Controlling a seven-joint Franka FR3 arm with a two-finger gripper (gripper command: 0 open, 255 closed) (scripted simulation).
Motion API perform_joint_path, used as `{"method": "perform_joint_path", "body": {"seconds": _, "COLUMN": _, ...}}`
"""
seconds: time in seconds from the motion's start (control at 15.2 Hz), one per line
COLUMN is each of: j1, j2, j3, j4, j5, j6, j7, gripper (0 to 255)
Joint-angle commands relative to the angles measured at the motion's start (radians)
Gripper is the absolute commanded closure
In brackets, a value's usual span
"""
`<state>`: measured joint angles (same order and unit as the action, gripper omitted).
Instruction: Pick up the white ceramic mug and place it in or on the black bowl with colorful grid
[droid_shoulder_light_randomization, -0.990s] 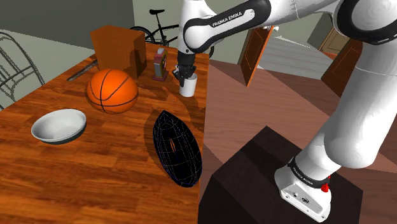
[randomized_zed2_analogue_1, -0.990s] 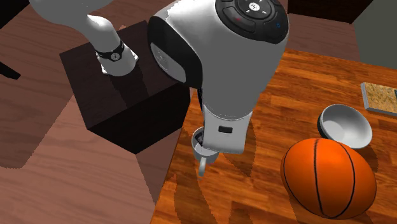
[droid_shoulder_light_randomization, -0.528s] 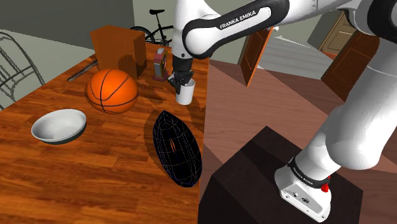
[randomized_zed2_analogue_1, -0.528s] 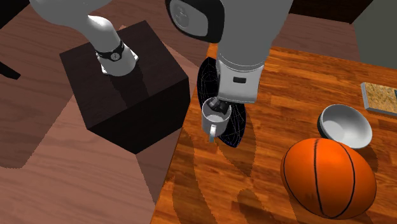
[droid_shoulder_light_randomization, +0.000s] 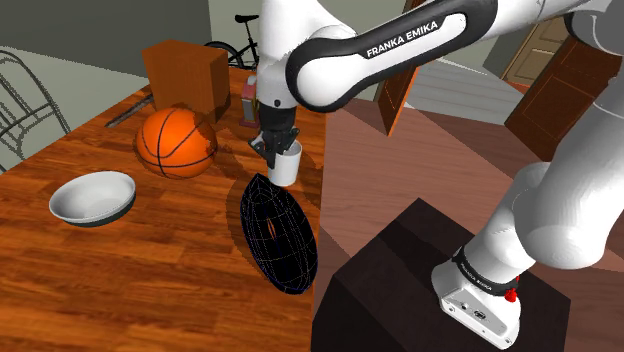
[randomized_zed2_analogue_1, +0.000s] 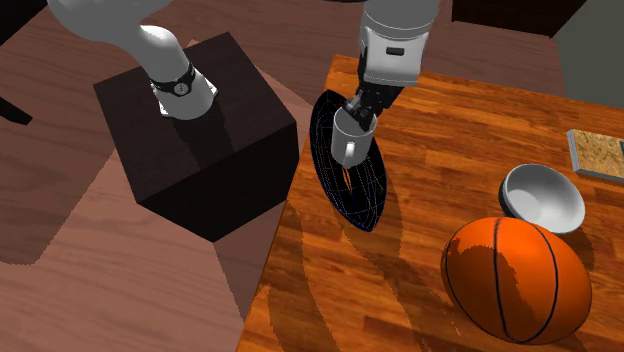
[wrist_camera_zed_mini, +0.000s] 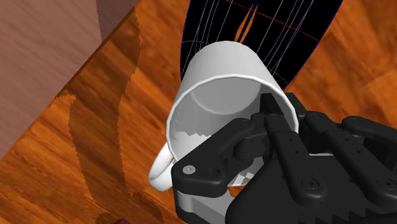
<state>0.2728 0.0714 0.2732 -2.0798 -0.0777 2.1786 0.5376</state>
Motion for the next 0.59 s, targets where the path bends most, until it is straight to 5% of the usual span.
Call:
{"method": "perform_joint_path", "body": {"seconds": 0.0, "j1": 0.033, "j2": -0.017, "j3": 0.029, "j4": -0.015, "j5": 0.001, "j6": -0.005, "j7": 0.063, "gripper": 255}}
{"method": "perform_joint_path", "body": {"seconds": 0.53, "j1": 0.035, "j2": 0.038, "j3": 0.026, "j4": -0.064, "j5": -0.026, "j6": 0.095, "j7": 0.085, "gripper": 255}}
